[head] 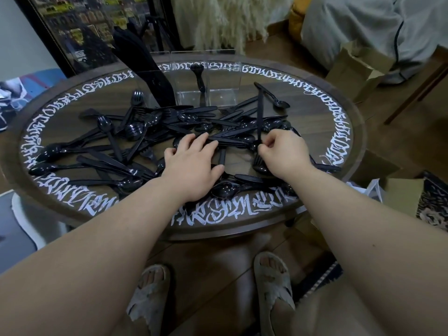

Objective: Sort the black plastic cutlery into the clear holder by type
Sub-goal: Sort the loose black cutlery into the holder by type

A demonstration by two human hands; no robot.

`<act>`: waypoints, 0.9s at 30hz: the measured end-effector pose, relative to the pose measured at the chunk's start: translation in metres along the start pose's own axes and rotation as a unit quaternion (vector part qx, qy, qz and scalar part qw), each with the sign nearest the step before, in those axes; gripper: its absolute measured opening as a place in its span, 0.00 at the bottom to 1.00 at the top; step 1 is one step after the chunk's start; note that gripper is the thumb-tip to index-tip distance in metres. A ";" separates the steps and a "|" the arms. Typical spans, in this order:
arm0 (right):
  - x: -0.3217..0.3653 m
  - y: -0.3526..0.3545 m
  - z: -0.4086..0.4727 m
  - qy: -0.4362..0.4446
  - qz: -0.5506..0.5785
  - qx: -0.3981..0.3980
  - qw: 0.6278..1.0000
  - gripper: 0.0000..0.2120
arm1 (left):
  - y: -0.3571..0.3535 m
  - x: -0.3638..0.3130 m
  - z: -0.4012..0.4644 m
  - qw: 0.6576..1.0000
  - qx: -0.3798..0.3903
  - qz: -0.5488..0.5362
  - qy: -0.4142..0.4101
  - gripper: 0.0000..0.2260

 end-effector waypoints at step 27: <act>-0.025 0.026 0.005 -0.026 0.095 -0.001 0.995 0.04 | 0.010 -0.038 0.027 0.996 -0.087 -0.027 -0.009 0.22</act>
Point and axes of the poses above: each hand's wrist, its own z-axis towards the middle knuckle, its own y-axis out of the back of the hand, x = y × z, the point moved 5 cm from there along z, towards the middle knuckle, and after that the axes turned 15 degrees about -y, right-handed, at the moved point
